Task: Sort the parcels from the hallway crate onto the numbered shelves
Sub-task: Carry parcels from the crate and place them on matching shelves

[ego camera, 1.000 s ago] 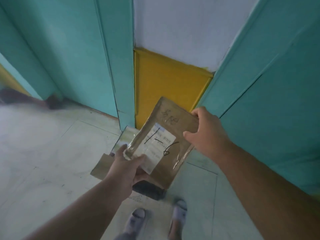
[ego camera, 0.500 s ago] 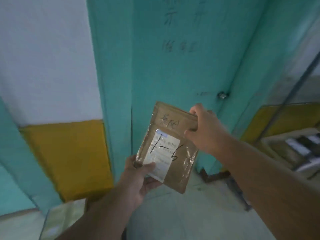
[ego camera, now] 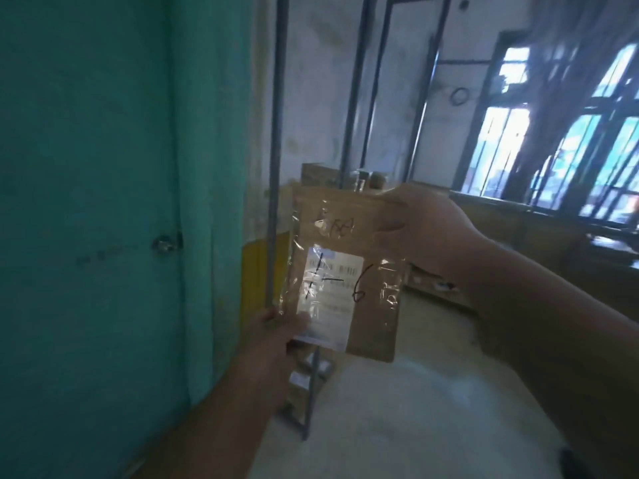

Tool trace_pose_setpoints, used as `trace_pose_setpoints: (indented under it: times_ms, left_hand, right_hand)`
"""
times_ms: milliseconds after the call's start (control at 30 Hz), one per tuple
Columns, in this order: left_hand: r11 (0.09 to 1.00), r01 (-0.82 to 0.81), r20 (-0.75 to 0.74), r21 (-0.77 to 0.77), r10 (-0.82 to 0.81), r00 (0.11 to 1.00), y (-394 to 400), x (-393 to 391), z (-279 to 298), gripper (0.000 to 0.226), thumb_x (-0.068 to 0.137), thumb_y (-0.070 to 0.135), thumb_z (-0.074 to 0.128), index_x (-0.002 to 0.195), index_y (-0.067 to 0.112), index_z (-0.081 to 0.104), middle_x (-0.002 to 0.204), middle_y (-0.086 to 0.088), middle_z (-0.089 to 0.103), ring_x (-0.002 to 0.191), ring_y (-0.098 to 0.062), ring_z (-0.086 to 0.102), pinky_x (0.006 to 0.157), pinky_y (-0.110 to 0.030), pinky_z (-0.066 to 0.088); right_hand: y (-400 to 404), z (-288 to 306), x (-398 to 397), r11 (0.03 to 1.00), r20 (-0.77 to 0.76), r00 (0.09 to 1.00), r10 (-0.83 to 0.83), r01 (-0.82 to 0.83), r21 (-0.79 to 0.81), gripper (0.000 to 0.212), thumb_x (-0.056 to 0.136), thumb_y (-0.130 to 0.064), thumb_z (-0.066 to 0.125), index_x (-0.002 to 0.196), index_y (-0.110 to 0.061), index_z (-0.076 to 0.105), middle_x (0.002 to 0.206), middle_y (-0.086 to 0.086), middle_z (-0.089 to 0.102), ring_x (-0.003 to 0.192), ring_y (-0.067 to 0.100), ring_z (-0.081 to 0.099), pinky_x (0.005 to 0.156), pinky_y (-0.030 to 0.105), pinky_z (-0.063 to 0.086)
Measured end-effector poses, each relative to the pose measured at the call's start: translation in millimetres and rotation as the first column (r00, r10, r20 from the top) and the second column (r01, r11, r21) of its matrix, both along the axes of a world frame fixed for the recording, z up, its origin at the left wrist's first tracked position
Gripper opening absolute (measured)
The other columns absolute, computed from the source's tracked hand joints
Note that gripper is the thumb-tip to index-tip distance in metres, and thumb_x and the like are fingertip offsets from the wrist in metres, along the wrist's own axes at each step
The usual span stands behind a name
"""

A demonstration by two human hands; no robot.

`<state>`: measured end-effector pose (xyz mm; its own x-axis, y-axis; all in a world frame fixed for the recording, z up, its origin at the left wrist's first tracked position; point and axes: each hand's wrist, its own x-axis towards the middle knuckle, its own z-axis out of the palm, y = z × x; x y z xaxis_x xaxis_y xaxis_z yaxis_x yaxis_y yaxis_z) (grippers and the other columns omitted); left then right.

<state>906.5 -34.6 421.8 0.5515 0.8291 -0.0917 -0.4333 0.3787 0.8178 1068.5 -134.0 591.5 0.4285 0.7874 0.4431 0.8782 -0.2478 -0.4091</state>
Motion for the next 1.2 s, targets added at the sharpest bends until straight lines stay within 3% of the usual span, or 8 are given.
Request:
trace_pose_setpoints:
  times_ms: [100,300,467,700,833,933,1033,1200]
  left_hand:
    - [0.997,0.063,-0.052,0.04,-0.061,0.997,1.3,76.6,-6.7,0.03,0.078,-0.002,0.075,0.105,0.007,0.067,0.093,-0.019,0.071,0.078,-0.03,0.07,0.08,-0.048,0.055]
    - [0.951,0.308,-0.115,0.018,-0.304,0.946,40.8,212.6,-25.5,0.05,0.081,-0.006,0.073,0.125,0.015,0.06,0.11,-0.01,0.076,0.095,-0.031,0.074,0.073,-0.038,0.062]
    - [0.907,0.421,-0.138,0.013,-0.415,0.899,66.9,323.7,-23.1,0.052,0.081,-0.006,0.074,0.121,0.023,0.059,0.117,-0.01,0.073,0.105,-0.035,0.07,0.093,-0.056,0.055]
    - [0.812,0.57,-0.183,0.127,-0.546,0.818,59.0,474.6,-20.1,0.05,0.08,0.003,0.079,0.116,0.029,0.057,0.11,-0.006,0.075,0.1,-0.031,0.072,0.088,-0.049,0.059]
    - [0.804,0.583,-0.189,0.119,-0.558,0.808,51.7,555.5,-23.4,0.064,0.063,0.023,0.09,0.117,0.026,0.058,0.11,-0.012,0.074,0.095,-0.036,0.072,0.073,-0.041,0.058]
    - [0.837,0.525,-0.178,0.153,-0.499,0.848,60.1,612.0,-16.4,0.073,0.051,0.031,0.09,0.116,0.027,0.059,0.107,-0.011,0.075,0.092,-0.034,0.072,0.068,-0.036,0.056]
    - [0.879,0.436,-0.183,0.194,-0.404,0.896,77.9,661.1,-3.6,0.061,0.063,0.024,0.087,0.118,0.026,0.06,0.104,-0.006,0.076,0.09,-0.029,0.072,0.066,-0.035,0.055]
    - [0.907,0.305,-0.228,0.29,-0.245,0.943,124.3,723.0,12.4,0.05,0.079,0.02,0.083,0.122,0.03,0.059,0.1,-0.003,0.077,0.086,-0.025,0.073,0.069,-0.034,0.058]
  right_hand:
    - [-11.5,-7.0,76.9,0.998,0.006,0.998,-0.064,0.064,-0.004,0.05,0.076,-0.031,0.08,0.121,-0.026,0.061,0.106,-0.013,0.065,0.095,0.009,0.062,0.071,0.014,0.043]
    - [10.2,-33.2,192.0,0.983,0.008,0.983,-0.183,0.183,0.005,0.033,0.077,-0.037,0.075,0.106,-0.031,0.06,0.091,-0.015,0.06,0.084,0.004,0.062,0.062,0.014,0.042]
    - [17.3,-23.6,286.8,0.946,-0.118,0.939,-0.322,0.323,-0.011,0.047,0.076,-0.015,0.08,0.114,-0.028,0.055,0.101,-0.001,0.068,0.091,0.022,0.068,0.074,0.036,0.059]
    - [-15.2,-12.5,406.5,0.875,-0.084,0.873,-0.481,0.483,0.014,0.041,0.08,-0.017,0.077,0.107,-0.03,0.048,0.095,-0.003,0.058,0.08,0.012,0.058,0.054,0.02,0.04]
    - [-26.1,-26.7,480.1,0.831,-0.129,0.845,-0.519,0.534,0.156,0.05,0.078,-0.028,0.083,0.113,-0.034,0.047,0.092,-0.02,0.052,0.079,-0.003,0.053,0.049,0.007,0.04]
    - [-14.7,-28.7,539.7,0.834,-0.184,0.876,-0.447,0.482,0.268,0.054,0.076,-0.033,0.084,0.117,-0.036,0.049,0.1,-0.016,0.06,0.087,0.004,0.062,0.06,0.02,0.054]
    - [6.7,-18.2,597.3,0.859,-0.204,0.898,-0.389,0.434,0.271,0.05,0.077,-0.032,0.083,0.112,-0.036,0.048,0.097,-0.014,0.062,0.086,0.009,0.065,0.067,0.03,0.06]
    - [62.6,3.0,688.8,0.908,-0.17,0.936,-0.307,0.342,0.243,0.049,0.076,-0.037,0.083,0.113,-0.032,0.051,0.094,-0.013,0.062,0.081,0.005,0.063,0.061,0.024,0.055]
